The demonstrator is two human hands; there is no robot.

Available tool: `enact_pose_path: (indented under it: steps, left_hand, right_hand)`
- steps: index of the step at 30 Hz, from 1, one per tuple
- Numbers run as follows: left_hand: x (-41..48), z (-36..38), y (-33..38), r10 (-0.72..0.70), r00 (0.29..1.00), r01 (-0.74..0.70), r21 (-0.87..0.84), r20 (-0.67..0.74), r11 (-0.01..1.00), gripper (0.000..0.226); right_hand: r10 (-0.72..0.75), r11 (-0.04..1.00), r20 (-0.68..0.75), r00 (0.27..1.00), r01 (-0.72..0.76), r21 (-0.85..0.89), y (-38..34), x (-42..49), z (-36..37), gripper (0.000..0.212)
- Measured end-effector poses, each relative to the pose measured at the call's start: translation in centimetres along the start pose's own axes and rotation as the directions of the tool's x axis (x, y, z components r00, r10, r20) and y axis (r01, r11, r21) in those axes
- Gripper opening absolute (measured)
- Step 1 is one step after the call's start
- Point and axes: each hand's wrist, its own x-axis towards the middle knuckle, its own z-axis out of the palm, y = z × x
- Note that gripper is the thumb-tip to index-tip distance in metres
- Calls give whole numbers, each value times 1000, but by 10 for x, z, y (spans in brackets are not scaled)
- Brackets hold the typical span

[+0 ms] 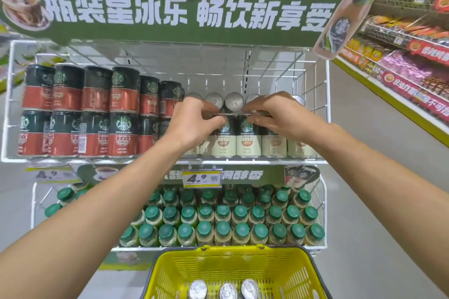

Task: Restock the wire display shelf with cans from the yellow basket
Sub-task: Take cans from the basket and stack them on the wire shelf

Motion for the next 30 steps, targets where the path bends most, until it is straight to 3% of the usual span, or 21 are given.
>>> enact_pose_path:
  steps: [4, 7, 13, 20, 30]
  left_hand:
    - [-25, -21, -7, 107, 994, -107, 138, 6, 985, 41]
    - [-55, -37, -10, 211, 977, -212, 280, 32, 936, 45]
    - [-126, -31, -15, 201, 931, -332, 476, 305, 815, 68]
    - [-199, 29, -60, 89, 863, -359, 479, 497, 801, 86]
    - [-273, 102, -139, 0, 794, -374, 488, 608, 789, 80]
  right_hand:
    - [-34, 998, -200, 979, 24, -53, -22, -21, 0, 35]
    - [-47, 998, -215, 976, 40, -38, -47, -43, 1, 38]
    - [58, 995, 28, 998, -56, -83, -96, -104, 24, 78]
    - [196, 978, 182, 963, -181, -100, -110, -187, 97, 80]
    - [240, 971, 360, 902, -224, -85, -112, -268, 194, 88]
